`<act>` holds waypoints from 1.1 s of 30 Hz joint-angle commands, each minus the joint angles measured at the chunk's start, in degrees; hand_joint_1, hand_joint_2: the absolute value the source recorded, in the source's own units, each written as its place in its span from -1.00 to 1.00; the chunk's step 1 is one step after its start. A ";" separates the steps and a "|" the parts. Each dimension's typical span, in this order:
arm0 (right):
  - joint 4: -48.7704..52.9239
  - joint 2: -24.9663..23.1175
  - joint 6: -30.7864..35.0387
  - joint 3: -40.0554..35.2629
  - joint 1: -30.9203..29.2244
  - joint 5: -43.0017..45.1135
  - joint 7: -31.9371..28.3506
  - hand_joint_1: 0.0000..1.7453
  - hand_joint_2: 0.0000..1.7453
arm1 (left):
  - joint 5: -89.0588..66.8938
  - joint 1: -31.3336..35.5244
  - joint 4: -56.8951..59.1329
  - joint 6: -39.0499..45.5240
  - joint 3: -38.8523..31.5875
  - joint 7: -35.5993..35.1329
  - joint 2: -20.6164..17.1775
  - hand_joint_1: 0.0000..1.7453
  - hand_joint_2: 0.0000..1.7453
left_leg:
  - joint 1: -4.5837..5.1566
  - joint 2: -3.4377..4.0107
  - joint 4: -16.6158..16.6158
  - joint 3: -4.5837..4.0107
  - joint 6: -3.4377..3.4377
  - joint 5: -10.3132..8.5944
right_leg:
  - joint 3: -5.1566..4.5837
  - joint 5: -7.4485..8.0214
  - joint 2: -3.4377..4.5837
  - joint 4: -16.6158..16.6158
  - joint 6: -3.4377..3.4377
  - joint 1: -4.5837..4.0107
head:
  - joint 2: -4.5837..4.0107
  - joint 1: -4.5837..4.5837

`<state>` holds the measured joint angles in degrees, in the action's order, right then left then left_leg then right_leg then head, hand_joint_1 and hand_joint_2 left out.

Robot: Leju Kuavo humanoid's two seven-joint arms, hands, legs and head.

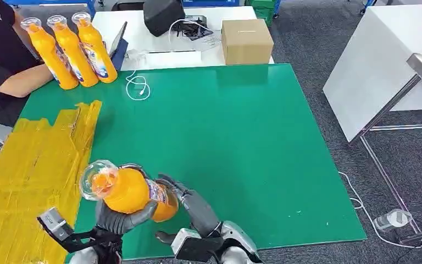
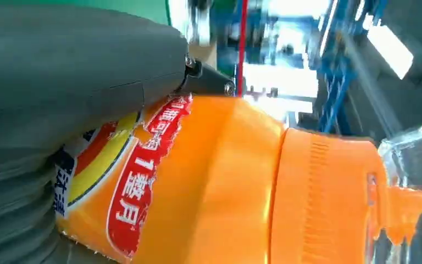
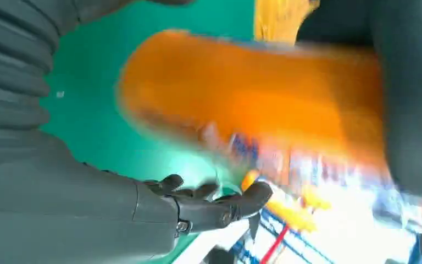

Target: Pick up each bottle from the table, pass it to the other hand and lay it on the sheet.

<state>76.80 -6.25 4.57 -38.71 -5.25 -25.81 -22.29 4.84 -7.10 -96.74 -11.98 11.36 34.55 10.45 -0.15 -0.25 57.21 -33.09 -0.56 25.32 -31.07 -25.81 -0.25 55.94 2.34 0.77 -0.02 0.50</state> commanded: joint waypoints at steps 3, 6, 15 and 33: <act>8.09 2.65 0.96 6.40 0.11 2.44 -1.04 -1.00 1.00 | -12.49 -1.18 -3.28 8.79 -7.95 3.42 -1.77 1.00 1.00 | -0.02 0.00 -0.03 0.10 0.03 0.02 | 0.11 -0.03 -0.01 -0.05 -0.05 -0.03 | 0.00 -0.02; 12.76 5.20 0.73 10.21 1.15 5.11 -1.82 -1.00 1.00 | -21.26 -0.81 -2.83 15.20 -12.46 3.80 -2.64 1.00 1.00 | -0.04 0.11 -0.02 0.10 0.03 0.04 | 0.11 -0.02 0.09 -0.03 -0.05 -0.03 | 0.00 -0.04; 18.19 8.83 -4.72 21.84 6.78 9.86 -7.08 -1.00 1.00 | -53.68 8.95 13.29 37.29 -12.15 -4.38 -6.80 1.00 1.00 | 0.03 -0.36 -0.12 0.17 0.03 -0.08 | 0.27 -0.01 -0.32 -0.15 -0.05 0.07 | 0.00 -0.04; 11.19 7.44 -5.87 14.96 -2.22 10.36 -5.22 -1.00 1.00 | -73.98 7.31 29.72 39.42 -15.19 -14.60 -15.18 1.00 1.00 | -0.10 0.14 -0.11 0.23 0.03 0.04 | 0.26 0.00 0.19 -0.10 -0.07 -0.06 | 0.00 -0.04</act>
<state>93.13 0.87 -1.46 -20.83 -2.67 -15.96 -28.09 -65.57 -2.06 -77.84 30.38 -2.86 21.99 -2.36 -0.22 -0.32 57.19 -33.14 -0.53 25.30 -31.02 -25.82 -0.27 55.97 2.33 0.76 -0.02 0.46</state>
